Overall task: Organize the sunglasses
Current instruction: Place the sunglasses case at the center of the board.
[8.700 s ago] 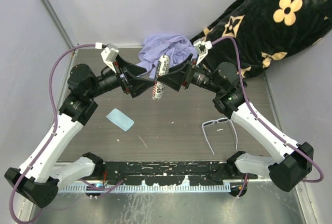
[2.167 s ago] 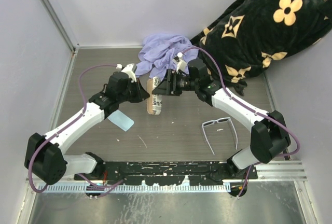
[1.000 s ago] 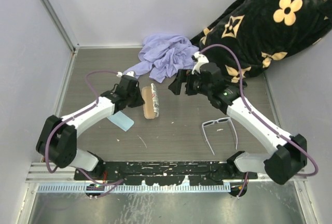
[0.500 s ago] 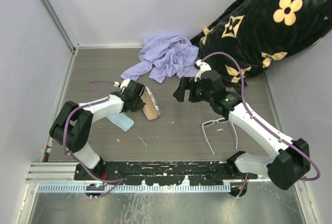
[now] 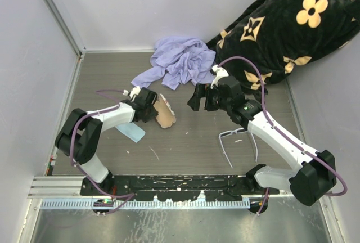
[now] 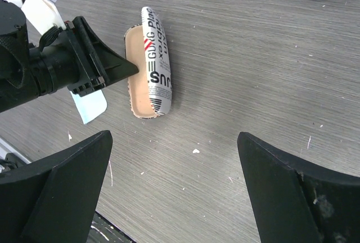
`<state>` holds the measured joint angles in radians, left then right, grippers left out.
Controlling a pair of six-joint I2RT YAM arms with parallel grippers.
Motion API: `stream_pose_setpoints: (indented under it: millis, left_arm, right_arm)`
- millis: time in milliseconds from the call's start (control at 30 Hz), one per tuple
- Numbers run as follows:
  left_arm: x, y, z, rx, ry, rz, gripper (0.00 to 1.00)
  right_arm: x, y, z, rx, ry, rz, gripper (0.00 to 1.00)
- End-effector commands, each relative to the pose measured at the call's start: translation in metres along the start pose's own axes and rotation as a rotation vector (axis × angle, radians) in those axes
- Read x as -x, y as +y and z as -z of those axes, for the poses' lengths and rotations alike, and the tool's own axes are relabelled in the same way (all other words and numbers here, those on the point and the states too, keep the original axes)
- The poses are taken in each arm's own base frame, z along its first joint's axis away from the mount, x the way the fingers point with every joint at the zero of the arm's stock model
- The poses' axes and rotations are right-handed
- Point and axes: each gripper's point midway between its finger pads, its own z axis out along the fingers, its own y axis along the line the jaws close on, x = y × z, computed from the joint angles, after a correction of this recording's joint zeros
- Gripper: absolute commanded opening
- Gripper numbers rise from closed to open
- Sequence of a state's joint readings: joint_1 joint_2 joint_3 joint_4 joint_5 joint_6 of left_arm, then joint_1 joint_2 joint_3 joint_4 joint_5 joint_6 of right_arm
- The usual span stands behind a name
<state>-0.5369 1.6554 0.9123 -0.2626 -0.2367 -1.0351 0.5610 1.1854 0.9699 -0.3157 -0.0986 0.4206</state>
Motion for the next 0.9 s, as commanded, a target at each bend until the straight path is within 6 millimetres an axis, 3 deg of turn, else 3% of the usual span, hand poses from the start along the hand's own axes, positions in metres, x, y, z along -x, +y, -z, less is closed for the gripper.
stream_pose_setpoints:
  millis: [0,567,867]
  left_arm:
    - [0.017,-0.012,0.011,-0.041,-0.067,0.007,0.33]
    - [0.027,-0.031,0.029,-0.114,-0.074,-0.028,0.49]
    - [0.051,-0.044,0.063,-0.181,-0.153,-0.085,0.58]
  right_arm:
    - [0.01,0.006,-0.001,0.027,-0.029,0.012,1.0]
    - [0.01,0.008,0.001,0.034,-0.031,0.019,1.0]
    - [0.013,0.007,0.004,0.032,-0.042,0.036,1.0]
